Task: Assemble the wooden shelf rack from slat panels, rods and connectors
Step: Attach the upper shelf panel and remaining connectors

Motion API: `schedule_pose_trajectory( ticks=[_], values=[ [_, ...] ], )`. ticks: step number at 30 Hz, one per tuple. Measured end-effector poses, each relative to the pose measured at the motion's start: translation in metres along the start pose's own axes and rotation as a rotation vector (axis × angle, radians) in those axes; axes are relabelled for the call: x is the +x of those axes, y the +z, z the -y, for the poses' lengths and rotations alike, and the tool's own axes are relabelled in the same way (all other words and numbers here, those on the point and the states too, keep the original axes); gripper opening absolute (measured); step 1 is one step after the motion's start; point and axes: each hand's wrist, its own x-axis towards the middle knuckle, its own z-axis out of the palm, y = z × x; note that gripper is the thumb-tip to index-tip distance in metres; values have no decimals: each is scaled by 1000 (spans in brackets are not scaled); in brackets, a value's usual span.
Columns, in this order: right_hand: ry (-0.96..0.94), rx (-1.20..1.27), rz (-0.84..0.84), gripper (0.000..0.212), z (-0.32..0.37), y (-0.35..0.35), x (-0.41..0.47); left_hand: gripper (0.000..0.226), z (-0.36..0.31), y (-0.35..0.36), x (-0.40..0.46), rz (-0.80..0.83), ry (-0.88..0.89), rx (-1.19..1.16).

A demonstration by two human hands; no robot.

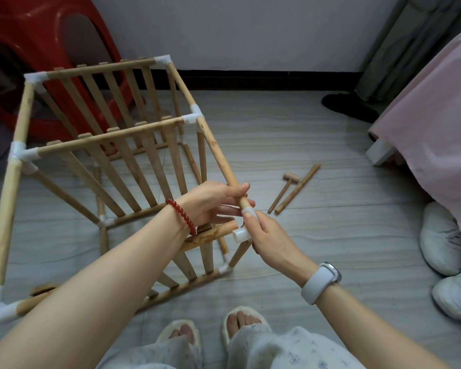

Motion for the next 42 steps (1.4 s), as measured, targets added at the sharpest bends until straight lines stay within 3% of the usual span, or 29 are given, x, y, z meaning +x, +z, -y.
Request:
schedule_pose_trajectory(
  ticks=[7, 11, 14, 18, 23, 31, 38, 42],
  values=[
    [3, 28, 54, 31, 5, -6, 10, 32, -5, 2, -8, -18, 17, 75],
    [54, -12, 48, 33, 7, -19, 16, 39, 7, 12, -20, -203, 212, 525],
    [86, -89, 25, 40, 7, -28, 22, 31, 16, 18, -31, -256, 394, 732],
    [96, -115, 11, 40, 6, -28, 24, 18, 20, 16, -36, -258, 391, 804],
    [88, -168, -31, 39, 5, -27, 28, 28, 27, 23, -38, -265, 443, 868],
    [90, -185, 94, 35, 9, -31, 28, 56, 9, 22, -39, -203, 159, 822],
    [117, -115, 194, 31, 15, -32, 22, 36, -5, 24, -40, -175, -113, 508],
    [116, -137, 203, 32, 16, -28, 18, 26, -10, 27, -46, -182, -186, 397]
  ],
)
